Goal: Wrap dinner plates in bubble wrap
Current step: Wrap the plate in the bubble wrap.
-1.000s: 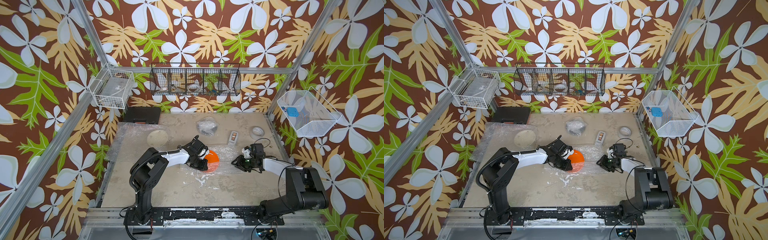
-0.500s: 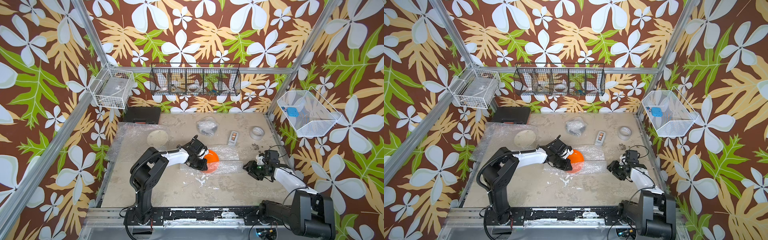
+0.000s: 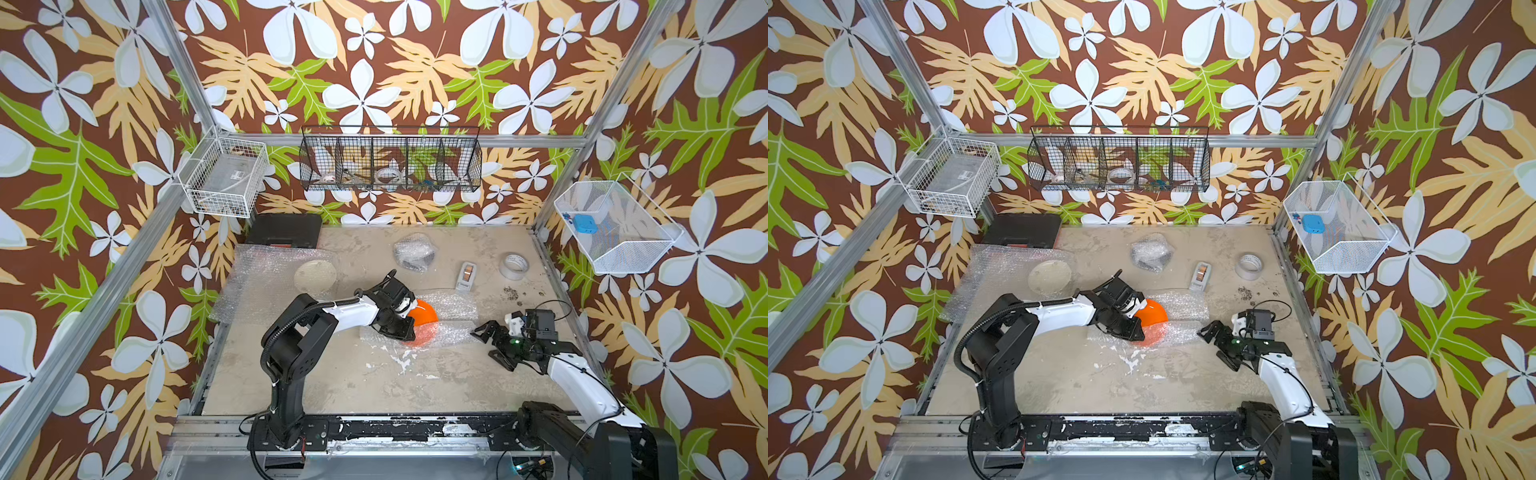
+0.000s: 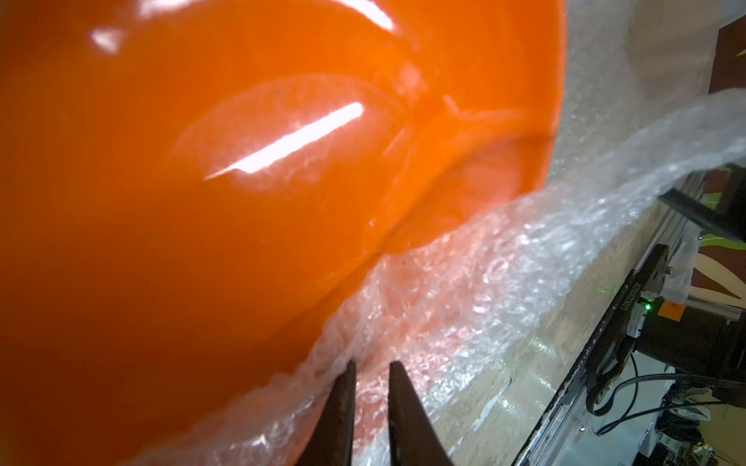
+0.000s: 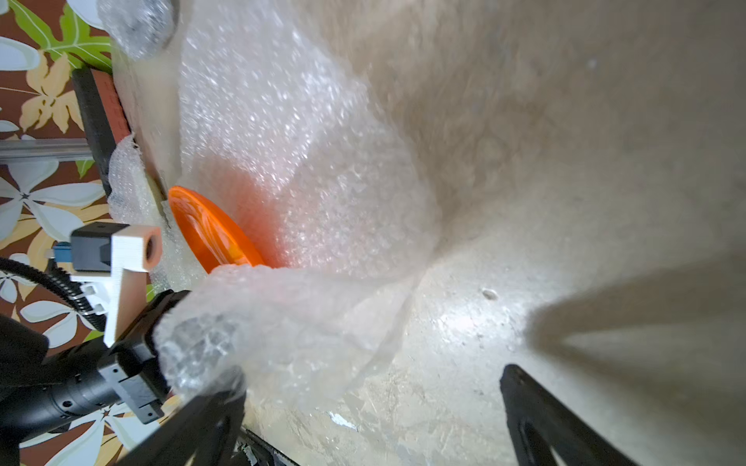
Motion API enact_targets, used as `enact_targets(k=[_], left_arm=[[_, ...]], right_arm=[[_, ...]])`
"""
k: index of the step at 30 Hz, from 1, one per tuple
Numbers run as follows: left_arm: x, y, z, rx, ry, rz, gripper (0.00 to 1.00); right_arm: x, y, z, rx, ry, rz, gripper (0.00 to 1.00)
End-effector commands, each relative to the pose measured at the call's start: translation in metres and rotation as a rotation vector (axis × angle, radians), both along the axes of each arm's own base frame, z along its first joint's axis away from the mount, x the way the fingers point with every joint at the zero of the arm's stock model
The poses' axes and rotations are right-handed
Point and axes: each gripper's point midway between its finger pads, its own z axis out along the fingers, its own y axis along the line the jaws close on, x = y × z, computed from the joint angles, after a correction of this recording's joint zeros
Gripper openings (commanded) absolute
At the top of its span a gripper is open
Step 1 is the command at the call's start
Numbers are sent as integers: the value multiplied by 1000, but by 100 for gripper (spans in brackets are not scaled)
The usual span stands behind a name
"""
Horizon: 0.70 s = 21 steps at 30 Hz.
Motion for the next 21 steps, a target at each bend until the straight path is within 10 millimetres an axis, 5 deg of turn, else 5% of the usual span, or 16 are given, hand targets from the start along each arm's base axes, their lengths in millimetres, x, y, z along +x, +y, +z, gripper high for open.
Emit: enact_targets(k=[1,9,21], left_arm=[[-13,20,-17,105,62,14,19],[-15,20,-20,106,69,11,19],[-7,20,-17,84,58,31,17]], right_arm=[[8,2,-5,30,-1,-20,97],[43,-16,-24,-42,-30,-48,80],[49,-5,1,31,-88,-17,7]])
